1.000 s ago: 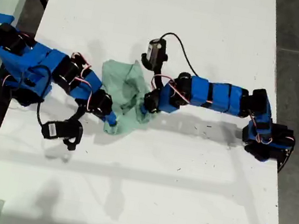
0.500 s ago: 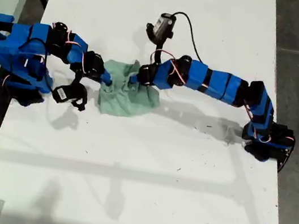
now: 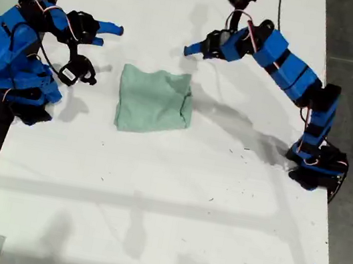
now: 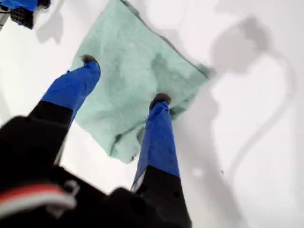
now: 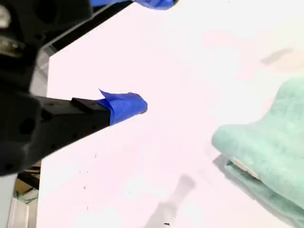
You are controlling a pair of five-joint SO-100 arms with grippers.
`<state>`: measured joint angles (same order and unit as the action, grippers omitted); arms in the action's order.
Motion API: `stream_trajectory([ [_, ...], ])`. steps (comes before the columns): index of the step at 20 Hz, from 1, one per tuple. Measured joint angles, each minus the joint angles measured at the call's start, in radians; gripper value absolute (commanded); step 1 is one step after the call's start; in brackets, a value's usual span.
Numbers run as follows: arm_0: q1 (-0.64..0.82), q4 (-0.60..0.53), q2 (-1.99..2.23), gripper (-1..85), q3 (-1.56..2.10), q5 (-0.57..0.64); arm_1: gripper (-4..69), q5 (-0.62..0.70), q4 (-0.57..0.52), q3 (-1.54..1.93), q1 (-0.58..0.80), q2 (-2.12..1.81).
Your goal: Fold tshirt
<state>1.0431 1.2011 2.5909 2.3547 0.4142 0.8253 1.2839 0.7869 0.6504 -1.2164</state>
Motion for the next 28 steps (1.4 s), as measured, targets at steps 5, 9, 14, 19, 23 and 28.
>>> stream_trajectory([
  [5,-0.006,-0.009,0.184,27.8,0.146,-0.026,19.1,0.069,0.097,0.382,0.091,-0.393],
  [9,-0.126,-0.095,0.364,25.3,0.334,-0.104,15.0,0.023,0.063,0.913,0.11,-0.838],
  [14,-0.416,-0.301,0.456,18.6,0.591,-0.314,8.5,-0.21,-0.071,1.574,-0.044,-1.353],
  [19,-0.589,-0.466,0.534,8.1,0.792,-0.437,5.3,-0.488,-0.126,2.115,-0.235,-1.878],
  [23,-0.64,-0.272,0.825,9.5,0.827,-0.495,10.8,-0.663,-0.026,2.263,-0.325,-2.221],
  [28,-0.698,-0.132,0.902,11.3,0.83,-0.511,11.0,-0.548,-0.018,2.272,-0.321,-2.264],
])
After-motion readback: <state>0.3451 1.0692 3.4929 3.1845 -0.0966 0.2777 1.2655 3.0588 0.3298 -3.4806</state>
